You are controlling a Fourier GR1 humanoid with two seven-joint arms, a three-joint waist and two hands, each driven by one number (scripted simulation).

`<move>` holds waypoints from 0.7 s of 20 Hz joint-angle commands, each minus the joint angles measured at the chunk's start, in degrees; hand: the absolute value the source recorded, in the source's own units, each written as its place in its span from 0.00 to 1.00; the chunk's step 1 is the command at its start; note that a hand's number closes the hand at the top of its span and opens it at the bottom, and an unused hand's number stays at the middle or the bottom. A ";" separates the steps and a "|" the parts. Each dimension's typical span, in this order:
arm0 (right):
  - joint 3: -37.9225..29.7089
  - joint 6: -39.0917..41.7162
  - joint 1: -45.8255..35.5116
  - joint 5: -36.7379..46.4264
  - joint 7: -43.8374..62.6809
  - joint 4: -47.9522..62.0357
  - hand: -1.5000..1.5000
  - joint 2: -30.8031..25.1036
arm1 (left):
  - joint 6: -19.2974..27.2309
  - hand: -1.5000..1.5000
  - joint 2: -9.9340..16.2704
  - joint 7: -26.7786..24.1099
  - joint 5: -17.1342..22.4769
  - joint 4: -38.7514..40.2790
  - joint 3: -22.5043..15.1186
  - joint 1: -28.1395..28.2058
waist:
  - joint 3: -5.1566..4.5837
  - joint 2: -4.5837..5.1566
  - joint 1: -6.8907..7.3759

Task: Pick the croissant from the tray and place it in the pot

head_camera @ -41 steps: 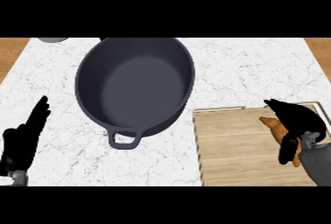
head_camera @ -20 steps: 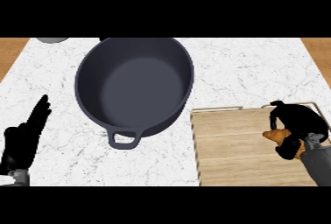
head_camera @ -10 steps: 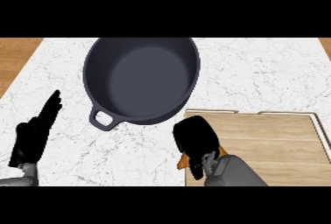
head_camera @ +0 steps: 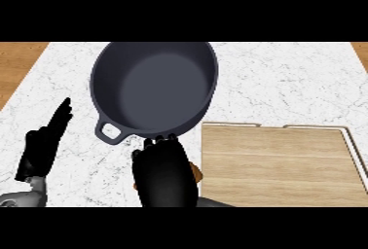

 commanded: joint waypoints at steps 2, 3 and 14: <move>2.25 -9.67 -11.16 -1.33 11.37 0.75 1.00 0.47 | 0.34 0.50 -0.59 1.36 -0.60 -0.60 -0.79 -0.96 | 0.02 0.25 0.42; 1.78 -12.06 -11.58 -3.56 13.34 0.01 1.00 0.48 | 1.10 0.50 -0.29 -0.18 -0.92 0.32 0.21 -0.49 | 0.02 0.35 -0.23; -6.49 -27.92 -30.88 -13.83 12.68 14.67 1.00 0.48 | -0.20 0.50 0.77 2.01 0.32 -0.54 1.59 -2.07 | 0.04 0.72 -0.58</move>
